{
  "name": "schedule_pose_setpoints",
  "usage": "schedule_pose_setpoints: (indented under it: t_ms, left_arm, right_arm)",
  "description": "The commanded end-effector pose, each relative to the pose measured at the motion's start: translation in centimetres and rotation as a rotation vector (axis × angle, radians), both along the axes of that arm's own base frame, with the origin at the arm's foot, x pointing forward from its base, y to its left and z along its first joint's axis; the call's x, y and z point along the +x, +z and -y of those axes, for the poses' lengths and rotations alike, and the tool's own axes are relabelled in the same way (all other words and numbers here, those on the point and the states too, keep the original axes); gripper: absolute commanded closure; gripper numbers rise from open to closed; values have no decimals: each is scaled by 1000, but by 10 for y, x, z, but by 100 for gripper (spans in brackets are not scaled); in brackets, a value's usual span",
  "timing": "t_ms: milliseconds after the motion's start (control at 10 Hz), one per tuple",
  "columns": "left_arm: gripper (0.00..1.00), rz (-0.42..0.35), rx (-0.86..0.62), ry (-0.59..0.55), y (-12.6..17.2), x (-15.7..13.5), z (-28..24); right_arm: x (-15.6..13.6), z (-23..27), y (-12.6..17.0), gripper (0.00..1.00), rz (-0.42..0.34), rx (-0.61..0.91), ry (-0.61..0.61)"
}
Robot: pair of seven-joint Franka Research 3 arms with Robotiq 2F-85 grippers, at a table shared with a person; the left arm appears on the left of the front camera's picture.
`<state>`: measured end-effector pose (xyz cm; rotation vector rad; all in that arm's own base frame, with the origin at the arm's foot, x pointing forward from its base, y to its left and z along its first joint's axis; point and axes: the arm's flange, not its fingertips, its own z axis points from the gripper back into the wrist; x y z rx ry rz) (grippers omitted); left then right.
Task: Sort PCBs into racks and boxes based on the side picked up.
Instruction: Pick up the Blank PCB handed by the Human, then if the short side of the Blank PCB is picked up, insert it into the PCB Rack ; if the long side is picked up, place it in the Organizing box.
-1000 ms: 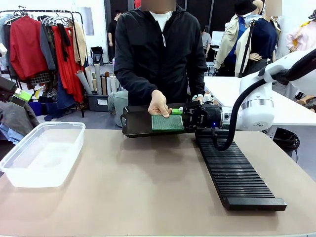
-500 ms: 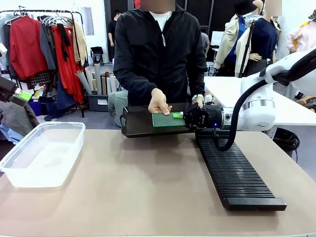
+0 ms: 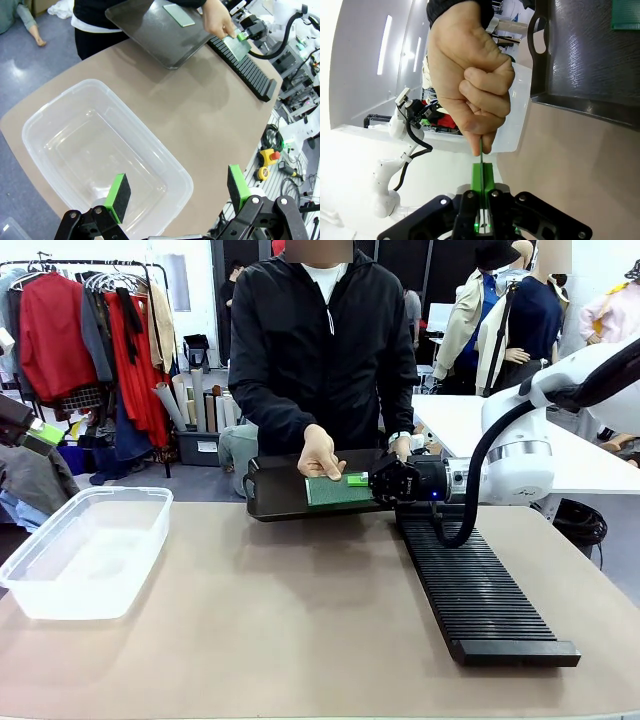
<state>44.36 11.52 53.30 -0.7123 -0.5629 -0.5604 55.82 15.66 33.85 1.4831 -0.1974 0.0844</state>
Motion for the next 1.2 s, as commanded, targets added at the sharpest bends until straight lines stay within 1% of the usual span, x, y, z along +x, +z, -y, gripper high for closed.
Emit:
schedule_pose_setpoints:
  t_ms: [0,1100]
  left_arm:
    - [0,-1,-8,-1,1,-1,1]
    - [0,-1,-8,-1,1,-1,1]
  right_arm:
    - [-1,2,0,100,3,27,-13]
    - [-1,2,0,100,3,27,-13]
